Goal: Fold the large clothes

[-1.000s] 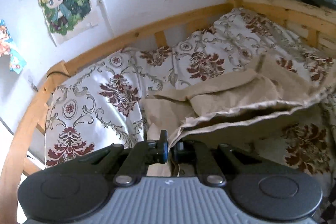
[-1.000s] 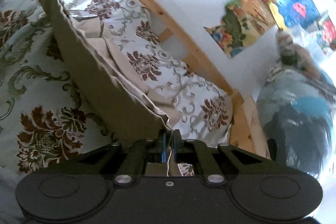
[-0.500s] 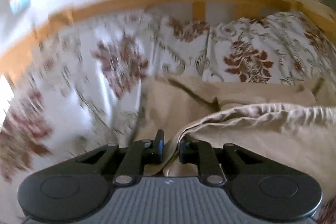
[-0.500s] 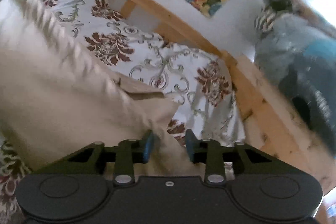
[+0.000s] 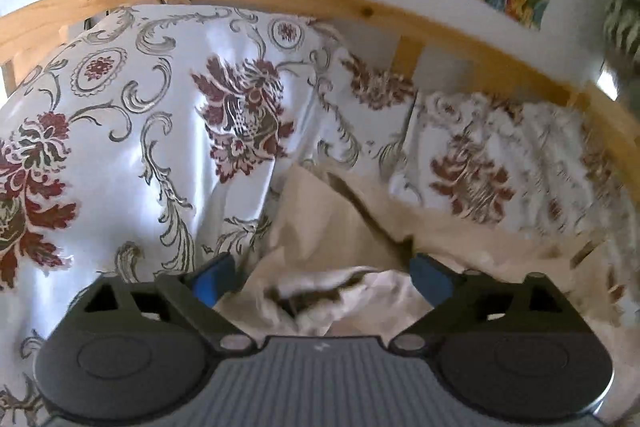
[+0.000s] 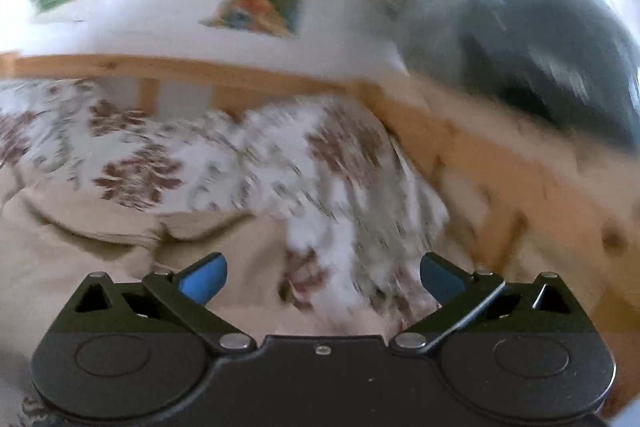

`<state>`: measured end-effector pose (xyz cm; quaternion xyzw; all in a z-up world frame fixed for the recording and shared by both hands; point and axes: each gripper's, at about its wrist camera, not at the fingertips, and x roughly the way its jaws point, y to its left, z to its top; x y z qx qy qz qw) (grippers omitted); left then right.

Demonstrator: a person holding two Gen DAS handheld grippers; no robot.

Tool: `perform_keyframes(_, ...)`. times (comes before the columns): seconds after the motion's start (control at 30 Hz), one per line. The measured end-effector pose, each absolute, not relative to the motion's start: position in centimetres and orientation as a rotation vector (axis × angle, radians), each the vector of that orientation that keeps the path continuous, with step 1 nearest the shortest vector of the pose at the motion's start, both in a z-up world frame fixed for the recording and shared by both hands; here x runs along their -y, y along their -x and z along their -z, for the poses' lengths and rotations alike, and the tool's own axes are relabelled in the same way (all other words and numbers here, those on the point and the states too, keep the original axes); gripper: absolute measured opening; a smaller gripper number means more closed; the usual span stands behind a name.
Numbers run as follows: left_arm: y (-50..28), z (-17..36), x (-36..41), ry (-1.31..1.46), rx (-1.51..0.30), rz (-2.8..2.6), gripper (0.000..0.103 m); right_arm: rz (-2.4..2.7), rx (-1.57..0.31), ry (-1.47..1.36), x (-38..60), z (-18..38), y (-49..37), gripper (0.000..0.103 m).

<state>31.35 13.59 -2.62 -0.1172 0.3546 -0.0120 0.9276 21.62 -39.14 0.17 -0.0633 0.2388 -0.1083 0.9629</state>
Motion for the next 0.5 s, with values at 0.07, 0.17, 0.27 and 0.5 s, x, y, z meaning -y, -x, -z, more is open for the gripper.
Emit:
perform_keyframes(0.07,-30.8,1.9,-14.5,0.244,-0.741,0.049,0.103,0.231,-0.573,0.022,40.9,0.5,-22.2,0.097)
perform_keyframes(0.17,-29.9,1.4,-15.4,0.213,-0.793,0.098,0.103,0.217,-0.670,-0.130,42.7,1.4,-22.5,0.088)
perform_keyframes(0.27,-29.8,1.9,-15.2,0.103,-0.830,0.048,0.103,0.202,-0.694,-0.245,43.7,1.8,-22.3,0.082)
perform_keyframes(0.5,-32.8,6.5,-15.8,0.066,-1.029,-0.098,0.061,0.194,-0.770,-0.356,44.6,2.9,-22.5,0.068)
